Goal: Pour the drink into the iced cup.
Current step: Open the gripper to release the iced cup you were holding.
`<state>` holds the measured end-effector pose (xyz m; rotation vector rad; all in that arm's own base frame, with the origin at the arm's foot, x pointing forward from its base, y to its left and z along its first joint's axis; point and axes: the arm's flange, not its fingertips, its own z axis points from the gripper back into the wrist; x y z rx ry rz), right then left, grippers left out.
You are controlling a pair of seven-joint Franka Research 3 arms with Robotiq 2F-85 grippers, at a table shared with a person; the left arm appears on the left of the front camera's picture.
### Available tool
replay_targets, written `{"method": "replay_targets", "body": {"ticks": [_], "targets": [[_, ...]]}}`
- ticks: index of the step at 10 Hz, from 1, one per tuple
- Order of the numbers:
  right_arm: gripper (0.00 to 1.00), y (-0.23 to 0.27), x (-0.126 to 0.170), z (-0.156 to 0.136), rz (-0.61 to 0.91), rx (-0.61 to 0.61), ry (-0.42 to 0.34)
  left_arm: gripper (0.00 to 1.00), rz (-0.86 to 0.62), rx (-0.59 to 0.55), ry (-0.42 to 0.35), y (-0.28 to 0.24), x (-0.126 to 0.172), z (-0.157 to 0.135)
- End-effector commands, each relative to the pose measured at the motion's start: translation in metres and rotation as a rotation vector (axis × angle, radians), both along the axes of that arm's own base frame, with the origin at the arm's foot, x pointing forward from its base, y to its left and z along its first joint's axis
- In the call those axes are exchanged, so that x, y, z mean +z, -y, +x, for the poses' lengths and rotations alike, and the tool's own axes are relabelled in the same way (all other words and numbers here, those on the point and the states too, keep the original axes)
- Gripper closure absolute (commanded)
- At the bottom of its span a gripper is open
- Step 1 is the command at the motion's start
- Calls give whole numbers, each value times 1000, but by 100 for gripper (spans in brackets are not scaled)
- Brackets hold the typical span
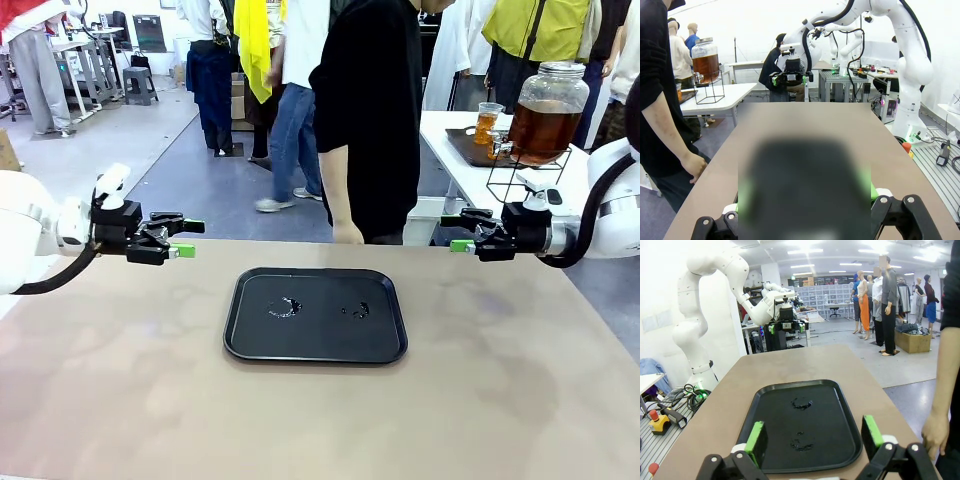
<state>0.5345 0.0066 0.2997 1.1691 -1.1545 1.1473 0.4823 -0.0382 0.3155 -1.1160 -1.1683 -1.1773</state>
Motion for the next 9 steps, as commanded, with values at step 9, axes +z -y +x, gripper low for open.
{"method": "replay_targets", "body": {"ticks": [9], "targets": [[0, -2, 3, 1, -1, 4, 2, 0, 2, 1, -4, 2, 1, 0]]}}
